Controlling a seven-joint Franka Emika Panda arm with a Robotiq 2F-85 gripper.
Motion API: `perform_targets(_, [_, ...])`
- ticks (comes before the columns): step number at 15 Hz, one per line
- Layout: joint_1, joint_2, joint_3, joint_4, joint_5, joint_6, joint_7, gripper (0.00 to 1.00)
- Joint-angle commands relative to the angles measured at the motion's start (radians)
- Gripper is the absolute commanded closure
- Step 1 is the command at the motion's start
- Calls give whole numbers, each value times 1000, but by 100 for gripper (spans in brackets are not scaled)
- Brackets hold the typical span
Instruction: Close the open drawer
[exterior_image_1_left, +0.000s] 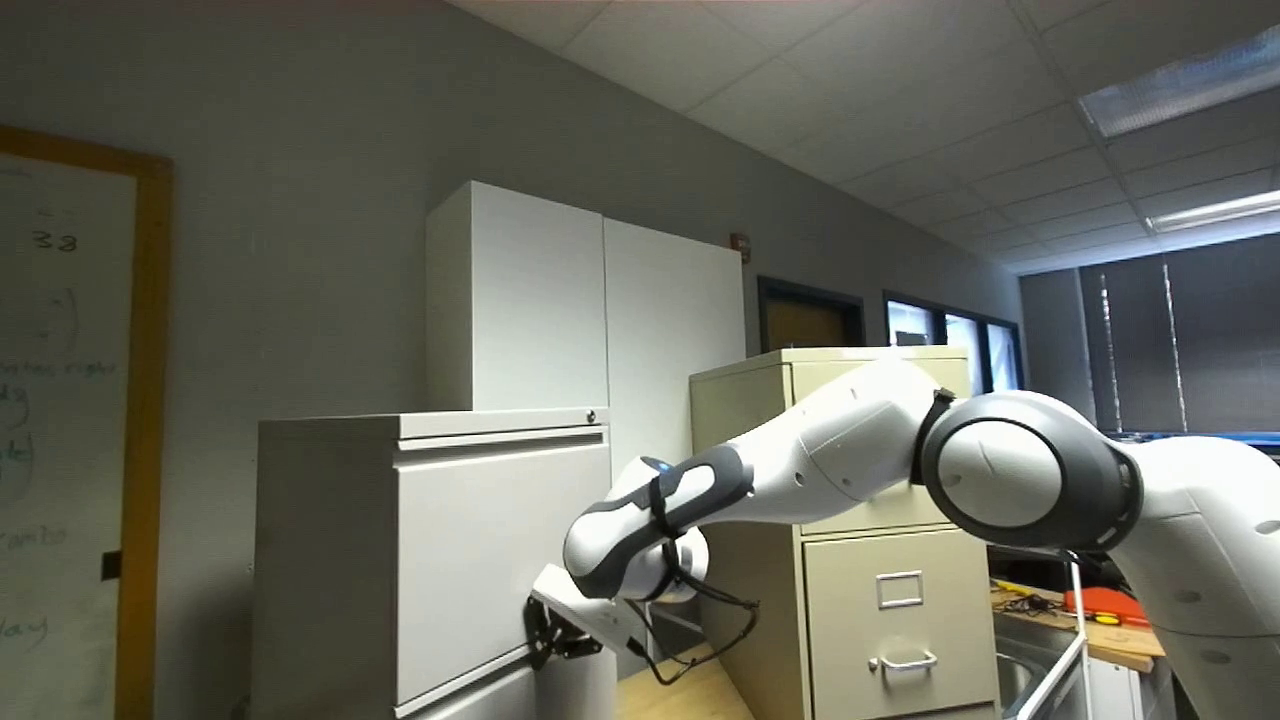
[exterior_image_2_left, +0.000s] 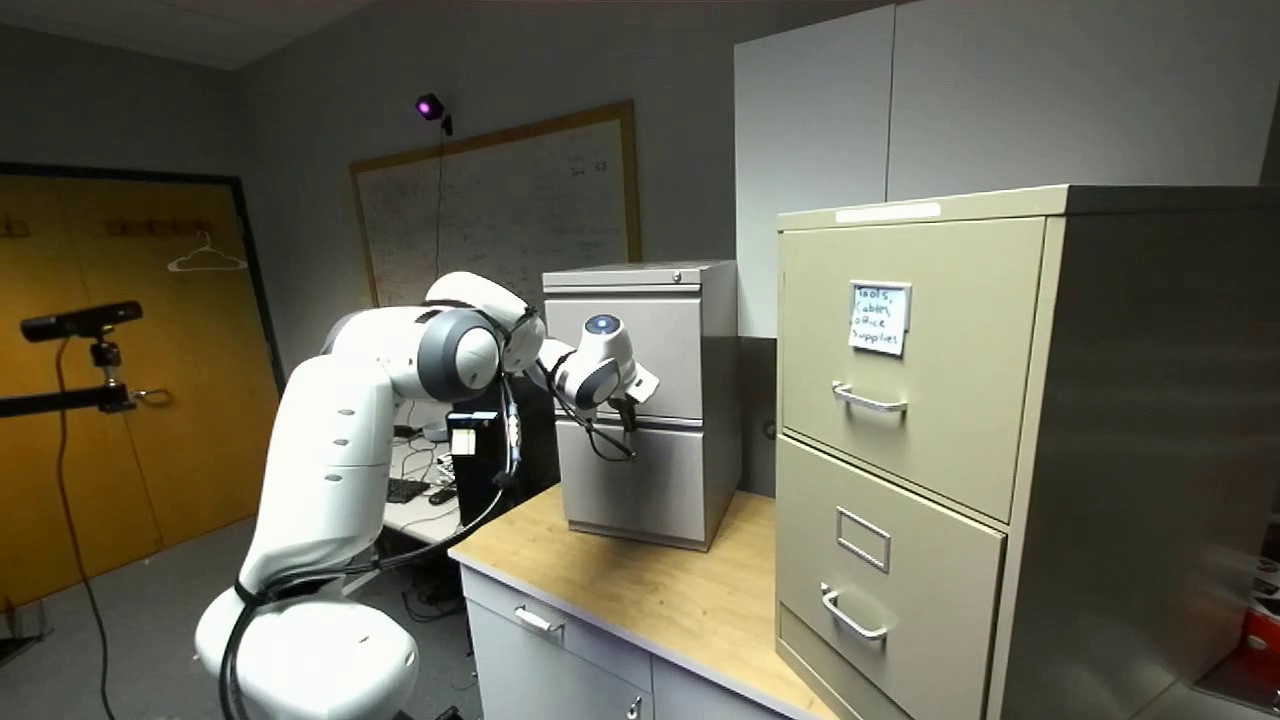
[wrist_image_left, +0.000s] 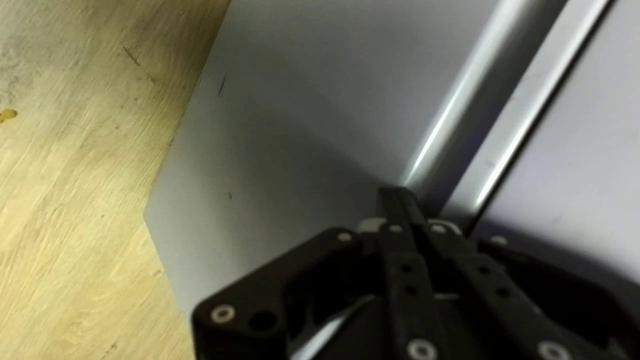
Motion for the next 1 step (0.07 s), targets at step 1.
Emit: perform_targets(1, [34,42,-17,71,-58,10,64,100])
